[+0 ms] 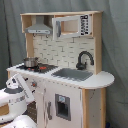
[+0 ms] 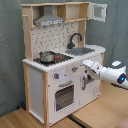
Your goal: Play with the kitchen
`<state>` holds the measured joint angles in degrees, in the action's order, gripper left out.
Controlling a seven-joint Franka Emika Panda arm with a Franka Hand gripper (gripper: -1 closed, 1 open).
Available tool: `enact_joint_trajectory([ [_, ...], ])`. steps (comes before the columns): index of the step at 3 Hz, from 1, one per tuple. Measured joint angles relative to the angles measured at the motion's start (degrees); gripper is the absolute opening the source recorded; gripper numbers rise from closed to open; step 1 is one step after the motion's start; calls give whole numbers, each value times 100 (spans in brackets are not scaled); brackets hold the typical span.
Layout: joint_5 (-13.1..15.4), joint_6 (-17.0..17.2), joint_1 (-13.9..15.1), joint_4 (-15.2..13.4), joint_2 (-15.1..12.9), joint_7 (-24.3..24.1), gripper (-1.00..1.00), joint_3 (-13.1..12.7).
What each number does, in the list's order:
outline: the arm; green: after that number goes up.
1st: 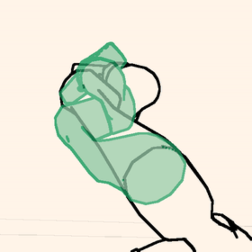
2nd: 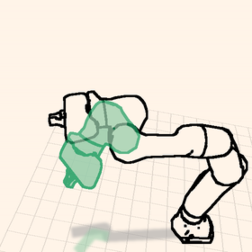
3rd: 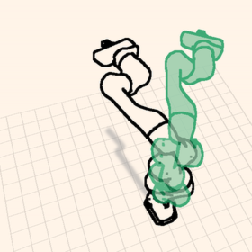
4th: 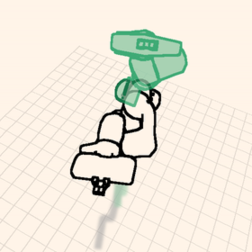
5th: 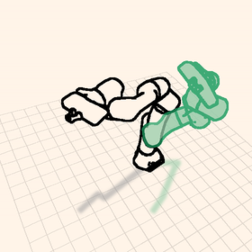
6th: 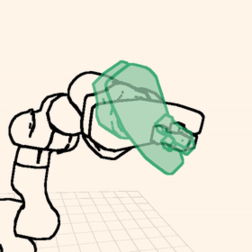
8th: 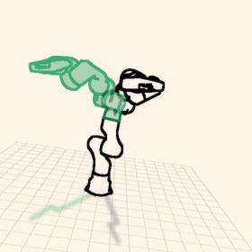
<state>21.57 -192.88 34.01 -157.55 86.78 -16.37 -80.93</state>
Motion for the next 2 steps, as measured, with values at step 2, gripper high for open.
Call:
enact_joint_trajectory([
  [2,-495,-632,594,223,11,18,100,-324],
])
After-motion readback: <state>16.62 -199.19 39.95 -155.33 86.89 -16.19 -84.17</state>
